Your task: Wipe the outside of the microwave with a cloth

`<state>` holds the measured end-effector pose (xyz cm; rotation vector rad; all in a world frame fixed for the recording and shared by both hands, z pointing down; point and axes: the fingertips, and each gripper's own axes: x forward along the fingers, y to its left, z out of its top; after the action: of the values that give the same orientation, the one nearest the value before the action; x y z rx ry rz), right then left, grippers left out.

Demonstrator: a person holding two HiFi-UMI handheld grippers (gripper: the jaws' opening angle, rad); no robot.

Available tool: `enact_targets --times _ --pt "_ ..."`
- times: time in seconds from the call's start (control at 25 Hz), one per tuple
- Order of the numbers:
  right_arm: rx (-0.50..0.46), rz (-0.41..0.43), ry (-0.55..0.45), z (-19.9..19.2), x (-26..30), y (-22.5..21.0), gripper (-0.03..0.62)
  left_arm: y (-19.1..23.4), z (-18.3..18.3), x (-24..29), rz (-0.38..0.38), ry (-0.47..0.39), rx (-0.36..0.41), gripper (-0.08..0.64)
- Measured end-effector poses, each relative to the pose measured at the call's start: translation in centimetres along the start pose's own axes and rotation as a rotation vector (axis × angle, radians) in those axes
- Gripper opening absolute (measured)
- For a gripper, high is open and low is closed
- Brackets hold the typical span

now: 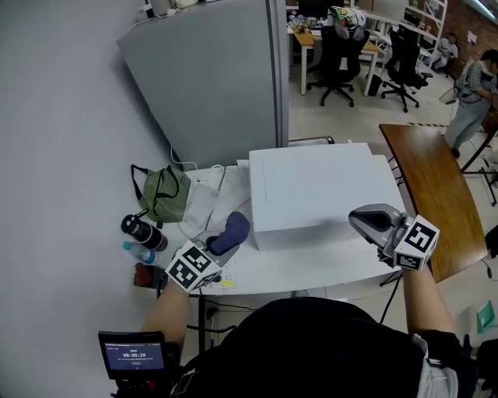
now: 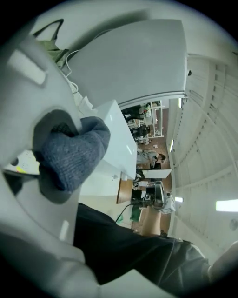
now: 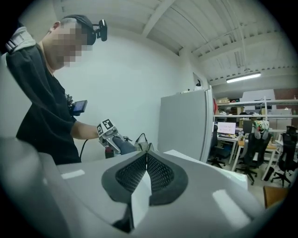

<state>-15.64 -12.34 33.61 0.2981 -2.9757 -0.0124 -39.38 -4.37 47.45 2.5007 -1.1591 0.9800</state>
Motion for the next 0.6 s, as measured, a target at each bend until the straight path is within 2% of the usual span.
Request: enact_targets --times 0.12,0.24,0.36,0.48,0.6 --pt "-0.009 -0.056 0.044 -1.1 -2.5 1.5 0.008 -0.7 1.2 0.6 -0.022 -0.01 0.068 0.072" --pt "-0.023 -0.108 0.051 -1.4 -5.7 0.7 0.006 -1.1 4.3 1.6 -0.045 -0.021 0.119 0.072" --pt "-0.01 -0.167 0.013 -2.1 -9.5 -2.3 0.006 -0.7 9.2 4.0 -0.043 -0.025 0.195 0.072" --pt "0.002 -0.206 -0.03 -3.9 -14.1 -6.6 0.008 -0.4 15.3 8.8 -0.035 -0.015 0.271 0.072" --pt "0.02 -0.23 -0.019 -7.6 -18.2 -11.1 0.006 -0.2 21.1 14.7 -0.027 0.042 0.365 0.072"
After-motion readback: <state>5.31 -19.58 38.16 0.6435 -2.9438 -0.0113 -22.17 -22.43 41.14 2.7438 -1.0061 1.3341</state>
